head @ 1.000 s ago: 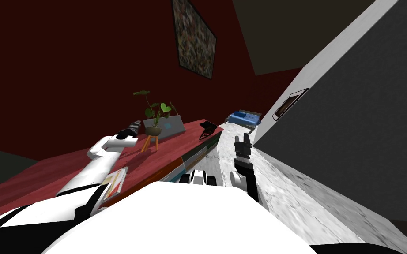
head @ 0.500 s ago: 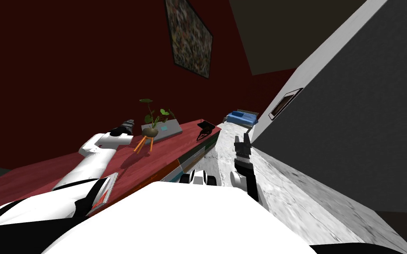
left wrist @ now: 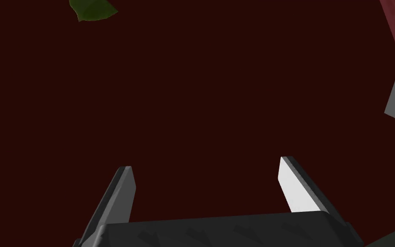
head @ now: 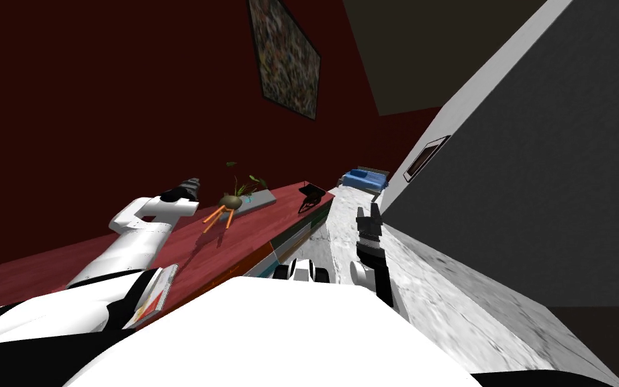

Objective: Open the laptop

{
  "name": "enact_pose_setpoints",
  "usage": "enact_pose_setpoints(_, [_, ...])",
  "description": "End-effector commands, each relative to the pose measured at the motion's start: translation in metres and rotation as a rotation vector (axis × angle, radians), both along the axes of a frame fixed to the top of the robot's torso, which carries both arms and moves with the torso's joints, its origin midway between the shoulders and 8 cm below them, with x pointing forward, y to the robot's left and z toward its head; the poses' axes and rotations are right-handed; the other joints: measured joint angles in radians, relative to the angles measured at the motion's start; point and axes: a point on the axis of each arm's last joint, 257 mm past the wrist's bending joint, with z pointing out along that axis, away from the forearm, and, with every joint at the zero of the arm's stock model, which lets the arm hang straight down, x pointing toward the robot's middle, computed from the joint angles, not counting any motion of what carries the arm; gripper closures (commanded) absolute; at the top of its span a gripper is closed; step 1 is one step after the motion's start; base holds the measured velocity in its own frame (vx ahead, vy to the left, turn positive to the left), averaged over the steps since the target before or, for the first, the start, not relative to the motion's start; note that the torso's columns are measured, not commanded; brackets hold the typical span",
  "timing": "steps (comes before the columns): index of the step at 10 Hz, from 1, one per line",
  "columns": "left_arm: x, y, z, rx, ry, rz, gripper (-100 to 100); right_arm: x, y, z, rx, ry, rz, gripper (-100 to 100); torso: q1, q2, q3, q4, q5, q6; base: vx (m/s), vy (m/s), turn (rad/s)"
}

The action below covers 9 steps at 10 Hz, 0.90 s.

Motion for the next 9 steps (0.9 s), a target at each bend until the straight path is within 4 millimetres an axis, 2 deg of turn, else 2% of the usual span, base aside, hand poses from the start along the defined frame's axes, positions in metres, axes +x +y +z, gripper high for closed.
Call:
enact_pose_setpoints(1, [-0.0044,0.0029,0.0177,0.0,0.002,0.015,-100,0.0,0.0,0.0,0.0,0.0,0.0,0,0.0,0.0,0.0,0.0,0.0,0.0,-0.037,0.016,-0.045])
enact_pose_setpoints(3, [-0.0048,0.0029,0.0212,0.001,0.001,0.015,-100,0.0,0.0,0.0,0.0,0.0,0.0,0,0.001,-0.001,0.0,0.0,0.0,0.0,-0.021,0.01,-0.031])
enact_pose_setpoints(4, [-0.0052,0.003,0.0215,0.0,0.002,0.017,0,0.0,0.0,0.0,0.0,0.0,0.0,0,0.0,-0.001,-0.001,0.0,0.0,0.0,0.0,0.0,0.0])
enact_pose_setpoints(9, [-0.0052,0.003,0.0215,0.0,0.002,0.017,0,0.0,0.0,0.0,0.0,0.0,0.0,0,0.001,0.0,0.0,0.0,0.0,0.0,0.0,0.0,0.0])
